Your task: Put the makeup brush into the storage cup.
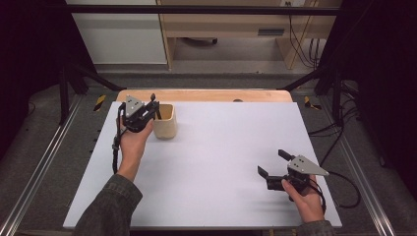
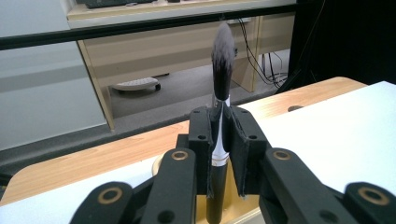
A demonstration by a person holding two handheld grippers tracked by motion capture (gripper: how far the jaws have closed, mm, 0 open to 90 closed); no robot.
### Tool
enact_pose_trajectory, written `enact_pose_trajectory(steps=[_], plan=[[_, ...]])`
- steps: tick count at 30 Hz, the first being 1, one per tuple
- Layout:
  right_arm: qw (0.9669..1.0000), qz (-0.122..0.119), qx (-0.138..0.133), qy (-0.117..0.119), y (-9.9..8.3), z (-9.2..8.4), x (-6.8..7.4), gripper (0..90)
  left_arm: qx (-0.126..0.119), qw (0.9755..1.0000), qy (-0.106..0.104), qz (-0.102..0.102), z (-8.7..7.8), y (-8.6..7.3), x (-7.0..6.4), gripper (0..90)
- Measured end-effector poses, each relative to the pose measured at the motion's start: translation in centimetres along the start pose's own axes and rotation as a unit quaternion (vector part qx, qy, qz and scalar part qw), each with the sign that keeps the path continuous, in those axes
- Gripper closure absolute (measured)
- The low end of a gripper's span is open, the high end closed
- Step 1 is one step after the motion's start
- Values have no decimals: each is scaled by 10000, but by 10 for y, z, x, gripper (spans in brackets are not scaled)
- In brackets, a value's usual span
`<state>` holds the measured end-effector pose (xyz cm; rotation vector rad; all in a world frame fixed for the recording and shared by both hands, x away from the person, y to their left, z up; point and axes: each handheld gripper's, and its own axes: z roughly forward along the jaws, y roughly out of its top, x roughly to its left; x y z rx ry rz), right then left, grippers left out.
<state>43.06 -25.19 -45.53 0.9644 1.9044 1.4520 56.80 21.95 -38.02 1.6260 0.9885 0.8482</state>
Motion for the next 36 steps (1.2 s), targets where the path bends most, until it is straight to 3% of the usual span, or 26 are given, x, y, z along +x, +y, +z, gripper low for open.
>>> enact_pose_trajectory(steps=[20, 21, 24, 27, 36], plan=[[10000, 19, -24, 11, 0, -1, 0, 38, 85, 9999, -19, -75, 1, -9, 0, 791], [10000, 22, -24, 12, 0, -1, 0, 38, 57, 9999, -46, -110, 1, -9, 0, 774], [10000, 9, -22, 4, 0, -1, 0, 37, -7, 9999, 19, -146, 0, -8, 0, 600], [10000, 43, -37, 9, 0, 0, 0, 37, -61, 9999, 71, -116, -2, -7, 0, 523], [10000, 39, -36, 9, 0, -1, 1, 37, -126, 9998, 111, -111, -5, -6, 3, 489]])
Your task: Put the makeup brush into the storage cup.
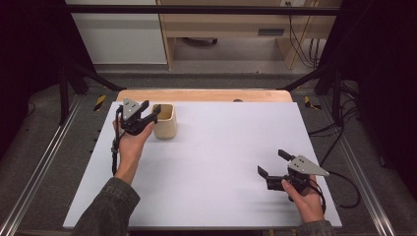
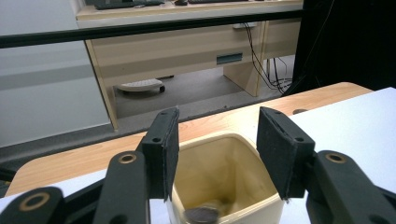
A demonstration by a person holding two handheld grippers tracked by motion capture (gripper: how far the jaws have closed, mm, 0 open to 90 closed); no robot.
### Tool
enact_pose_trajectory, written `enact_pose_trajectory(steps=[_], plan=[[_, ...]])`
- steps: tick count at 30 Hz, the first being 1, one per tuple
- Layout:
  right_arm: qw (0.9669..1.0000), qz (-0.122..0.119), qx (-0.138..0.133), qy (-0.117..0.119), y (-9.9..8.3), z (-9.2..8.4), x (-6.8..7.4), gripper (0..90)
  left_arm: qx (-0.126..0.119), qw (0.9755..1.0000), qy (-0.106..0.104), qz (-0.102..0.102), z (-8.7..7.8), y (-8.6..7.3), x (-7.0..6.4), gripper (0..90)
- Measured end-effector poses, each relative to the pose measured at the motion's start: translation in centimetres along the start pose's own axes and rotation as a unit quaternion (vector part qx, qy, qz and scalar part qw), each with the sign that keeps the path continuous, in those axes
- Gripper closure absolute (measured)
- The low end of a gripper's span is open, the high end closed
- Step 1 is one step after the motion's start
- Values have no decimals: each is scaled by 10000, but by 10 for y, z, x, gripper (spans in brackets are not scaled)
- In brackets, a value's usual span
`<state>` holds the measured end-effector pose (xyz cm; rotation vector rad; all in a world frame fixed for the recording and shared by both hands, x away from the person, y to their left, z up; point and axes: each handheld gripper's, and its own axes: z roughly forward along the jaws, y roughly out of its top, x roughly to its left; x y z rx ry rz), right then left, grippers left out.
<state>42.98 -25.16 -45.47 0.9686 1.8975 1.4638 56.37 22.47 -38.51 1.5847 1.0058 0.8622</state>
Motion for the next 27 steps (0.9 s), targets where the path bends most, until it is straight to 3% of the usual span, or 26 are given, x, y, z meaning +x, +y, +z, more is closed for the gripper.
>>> enact_pose_trajectory(steps=[15, 27], plan=[[10000, 3, -7, 11, 0, 0, 0, 37, -42, 10000, -49, 19, -1, 0, 0, 432], [10000, -10, -11, 15, 0, 0, 1, 37, -201, 9996, -141, 113, -3, 2, 0, 198]])
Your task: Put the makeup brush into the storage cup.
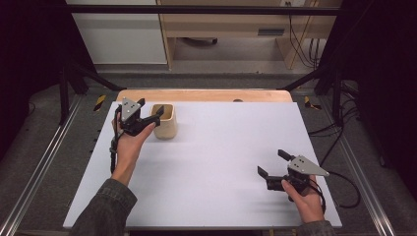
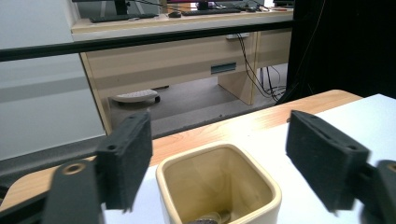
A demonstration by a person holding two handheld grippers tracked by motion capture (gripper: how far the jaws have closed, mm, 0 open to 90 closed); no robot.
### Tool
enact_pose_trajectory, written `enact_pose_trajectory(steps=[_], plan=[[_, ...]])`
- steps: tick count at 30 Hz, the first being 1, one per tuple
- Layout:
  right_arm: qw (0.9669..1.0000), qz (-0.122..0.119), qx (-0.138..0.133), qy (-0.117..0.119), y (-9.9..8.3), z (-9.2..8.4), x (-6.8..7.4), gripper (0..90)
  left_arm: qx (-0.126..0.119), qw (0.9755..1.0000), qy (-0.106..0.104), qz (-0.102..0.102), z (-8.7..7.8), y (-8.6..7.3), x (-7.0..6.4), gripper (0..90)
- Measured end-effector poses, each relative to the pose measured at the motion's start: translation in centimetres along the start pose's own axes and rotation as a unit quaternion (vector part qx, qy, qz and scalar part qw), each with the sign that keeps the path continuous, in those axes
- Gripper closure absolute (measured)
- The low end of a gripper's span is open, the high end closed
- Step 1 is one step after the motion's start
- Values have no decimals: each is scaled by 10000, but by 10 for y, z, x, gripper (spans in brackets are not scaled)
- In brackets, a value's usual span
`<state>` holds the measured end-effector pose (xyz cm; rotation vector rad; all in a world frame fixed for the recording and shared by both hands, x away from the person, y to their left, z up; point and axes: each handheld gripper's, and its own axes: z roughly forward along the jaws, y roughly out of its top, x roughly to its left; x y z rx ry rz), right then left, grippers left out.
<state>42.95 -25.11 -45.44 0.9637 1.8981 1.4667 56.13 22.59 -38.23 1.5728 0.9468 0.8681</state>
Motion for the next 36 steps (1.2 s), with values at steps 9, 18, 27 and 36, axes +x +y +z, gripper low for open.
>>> enact_pose_trajectory(steps=[9, 18, 27, 36], plan=[[10000, 3, 8, 3, 0, 0, 1, 37, -54, 10000, -55, 56, -7, 4, -3, 83], [10000, -42, -2, 15, 0, -1, 0, 37, -133, 9997, -180, 36, -17, 10, -9, 64], [10000, -45, -10, 13, 1, -1, 0, 37, -142, 9992, -355, 107, -21, 12, -17, 53], [10000, -31, -16, 10, 1, -1, 0, 37, -155, 9983, -544, 161, -23, 11, -24, 45]])
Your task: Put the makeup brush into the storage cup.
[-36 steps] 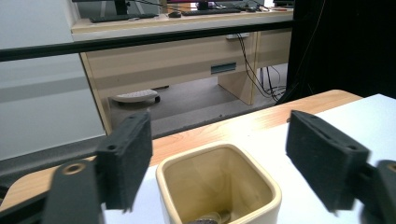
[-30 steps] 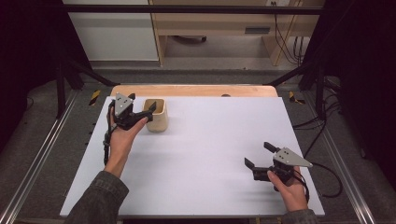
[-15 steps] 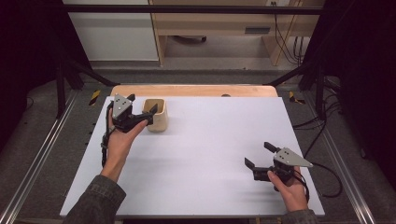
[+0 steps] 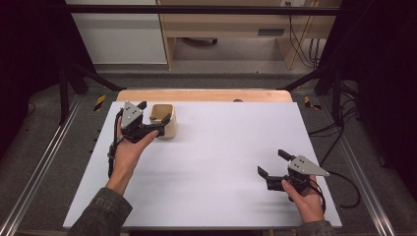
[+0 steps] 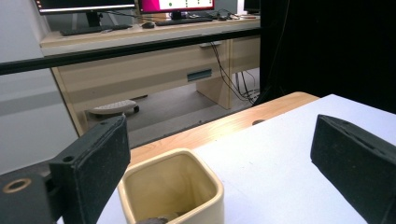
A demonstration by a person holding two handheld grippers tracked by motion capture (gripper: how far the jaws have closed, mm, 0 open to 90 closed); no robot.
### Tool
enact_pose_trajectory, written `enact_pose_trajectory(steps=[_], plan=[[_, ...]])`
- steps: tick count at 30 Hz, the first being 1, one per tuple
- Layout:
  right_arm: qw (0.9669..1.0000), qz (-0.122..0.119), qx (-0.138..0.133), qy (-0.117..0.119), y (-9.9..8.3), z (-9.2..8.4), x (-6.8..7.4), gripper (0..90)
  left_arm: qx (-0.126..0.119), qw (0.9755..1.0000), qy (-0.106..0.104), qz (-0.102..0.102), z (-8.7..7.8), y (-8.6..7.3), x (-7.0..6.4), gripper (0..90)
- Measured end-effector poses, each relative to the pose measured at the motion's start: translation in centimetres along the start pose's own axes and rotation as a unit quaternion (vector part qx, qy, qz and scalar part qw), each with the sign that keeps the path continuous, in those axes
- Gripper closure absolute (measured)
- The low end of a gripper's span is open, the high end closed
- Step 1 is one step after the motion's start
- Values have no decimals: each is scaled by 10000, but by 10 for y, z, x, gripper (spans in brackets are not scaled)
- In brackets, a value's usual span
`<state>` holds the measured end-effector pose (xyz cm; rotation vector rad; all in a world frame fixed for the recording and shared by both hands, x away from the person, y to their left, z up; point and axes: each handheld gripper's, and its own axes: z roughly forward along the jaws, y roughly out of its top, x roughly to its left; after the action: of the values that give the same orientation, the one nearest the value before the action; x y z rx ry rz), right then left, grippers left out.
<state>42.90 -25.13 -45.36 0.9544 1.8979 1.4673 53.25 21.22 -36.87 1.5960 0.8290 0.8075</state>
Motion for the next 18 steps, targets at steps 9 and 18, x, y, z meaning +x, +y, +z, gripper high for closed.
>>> enact_pose_trajectory(steps=[9, 18], plan=[[10000, 25, -13, 4, 0, 0, 0, 37, 110, 9994, -293, 122, 3, -4, -12, 43], [10000, 17, -17, -10, 0, 0, 1, 37, 135, 9978, -639, 143, 1, -10, -25, 42]])
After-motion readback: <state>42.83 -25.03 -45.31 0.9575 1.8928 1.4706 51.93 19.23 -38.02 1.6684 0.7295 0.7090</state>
